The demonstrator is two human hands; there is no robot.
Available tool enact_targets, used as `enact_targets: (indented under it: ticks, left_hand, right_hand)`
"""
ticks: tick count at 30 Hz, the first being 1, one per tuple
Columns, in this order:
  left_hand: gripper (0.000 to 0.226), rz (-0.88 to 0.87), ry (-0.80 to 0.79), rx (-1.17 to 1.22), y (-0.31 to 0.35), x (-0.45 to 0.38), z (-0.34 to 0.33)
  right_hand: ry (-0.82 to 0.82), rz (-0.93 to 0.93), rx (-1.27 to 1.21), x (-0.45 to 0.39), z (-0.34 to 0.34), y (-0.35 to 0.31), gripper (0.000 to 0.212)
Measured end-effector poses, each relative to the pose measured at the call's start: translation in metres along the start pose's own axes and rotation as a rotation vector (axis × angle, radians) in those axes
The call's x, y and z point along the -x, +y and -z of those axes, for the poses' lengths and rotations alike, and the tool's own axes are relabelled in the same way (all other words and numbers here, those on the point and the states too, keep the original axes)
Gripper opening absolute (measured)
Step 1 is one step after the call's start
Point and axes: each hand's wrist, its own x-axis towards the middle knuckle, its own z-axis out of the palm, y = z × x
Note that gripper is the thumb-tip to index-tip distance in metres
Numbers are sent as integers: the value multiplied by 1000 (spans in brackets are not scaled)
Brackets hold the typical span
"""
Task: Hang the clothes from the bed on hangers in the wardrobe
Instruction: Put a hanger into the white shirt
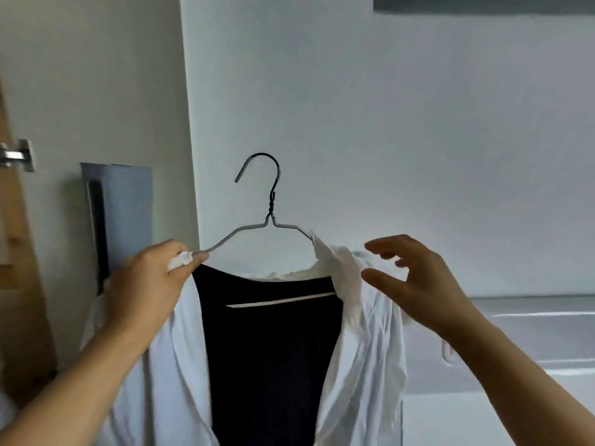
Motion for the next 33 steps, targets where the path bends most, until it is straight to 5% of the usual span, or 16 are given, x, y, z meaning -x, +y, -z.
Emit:
enact_targets:
  ticks: [4, 7, 10, 14, 20, 25, 33]
  left_hand:
    - [40, 35, 26, -22, -32, -9, 31]
    - [30, 53, 81, -61, -49, -11, 57]
    - [24, 117, 116, -88, -66, -11, 82]
    - [32, 179, 100, -113, -104, -9, 123]
    - [66, 165, 114, -288, -134, -10, 192]
    - [36, 187, 214, -415, -173, -38, 234]
    - [37, 40, 120, -721, -249, -128, 262]
  right_hand:
    - [-228, 114, 38, -37, -38, -8, 63]
    - [-287, 236, -11, -55, -71, -23, 41]
    - [-278, 356, -186, -63, -103, -45, 53]
    - [-370, 320, -412, -73, -142, -89, 41]
    - [-269, 307, -356, -82, -190, -153, 14]
    - [-186, 373, -249, -106, -214, -211, 23]
    - [51, 370, -215, -177, -264, -280, 22]
